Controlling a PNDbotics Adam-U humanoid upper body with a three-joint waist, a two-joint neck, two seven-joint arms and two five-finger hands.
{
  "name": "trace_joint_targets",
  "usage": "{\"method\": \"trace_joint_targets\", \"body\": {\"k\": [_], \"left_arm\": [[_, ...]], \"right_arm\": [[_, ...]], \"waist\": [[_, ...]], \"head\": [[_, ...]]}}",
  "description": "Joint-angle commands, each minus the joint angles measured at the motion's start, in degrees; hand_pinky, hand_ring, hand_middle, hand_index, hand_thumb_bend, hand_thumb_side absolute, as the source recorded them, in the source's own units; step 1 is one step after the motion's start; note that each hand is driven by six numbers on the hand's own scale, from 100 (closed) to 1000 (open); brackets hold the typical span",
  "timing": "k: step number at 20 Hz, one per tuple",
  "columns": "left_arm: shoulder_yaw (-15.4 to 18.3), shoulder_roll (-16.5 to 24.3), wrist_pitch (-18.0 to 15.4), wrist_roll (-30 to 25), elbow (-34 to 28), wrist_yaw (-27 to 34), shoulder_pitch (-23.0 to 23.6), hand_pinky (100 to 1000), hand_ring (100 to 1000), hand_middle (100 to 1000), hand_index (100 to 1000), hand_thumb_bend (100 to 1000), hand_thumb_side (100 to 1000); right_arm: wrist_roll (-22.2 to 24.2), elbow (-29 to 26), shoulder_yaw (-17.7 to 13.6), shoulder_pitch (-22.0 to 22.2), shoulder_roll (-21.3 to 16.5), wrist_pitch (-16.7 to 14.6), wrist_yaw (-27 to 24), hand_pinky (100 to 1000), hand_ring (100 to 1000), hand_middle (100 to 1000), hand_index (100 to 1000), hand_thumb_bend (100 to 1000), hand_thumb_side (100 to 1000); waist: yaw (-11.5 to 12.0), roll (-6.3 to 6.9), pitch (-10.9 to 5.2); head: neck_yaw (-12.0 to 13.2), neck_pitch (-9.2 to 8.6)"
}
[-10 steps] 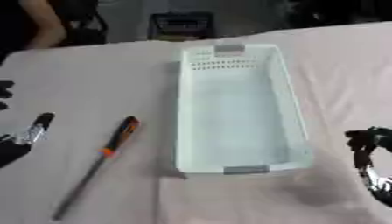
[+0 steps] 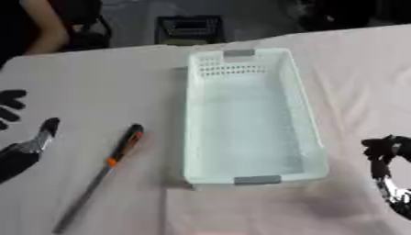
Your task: Pick up objects on the table and place them in the box.
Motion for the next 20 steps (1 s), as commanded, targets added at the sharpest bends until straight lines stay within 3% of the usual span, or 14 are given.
{"method": "trace_joint_targets", "body": {"k": [1,10,20], "left_arm": [[-0.8,0.6,1.6,0.4,-1.1,-1.1,-0.4,518,574,614,815,459,496],[-3.2,0.4,3.8,-0.3,-1.1,-3.3,-0.5,523,576,616,810,423,536],[-7.1,0.2,6.2,-2.7,-1.1,-8.4,-2.1,526,576,612,798,426,520]], "right_arm": [[0.2,-1.2,-0.1,-0.5,-0.3,-0.1,-0.2,427,548,573,784,100,779],[0.5,-1.2,0.1,-0.5,-0.2,-0.2,-0.1,426,548,573,784,100,780],[0.7,-1.2,0.2,-0.6,-0.2,-0.3,0.0,427,548,573,784,100,780]], "waist": [[-0.1,0.00,-0.39],[-0.3,0.09,-0.15],[-0.5,0.08,0.08]], "head": [[0.7,-0.13],[2.4,3.51],[3.3,3.84]]}}
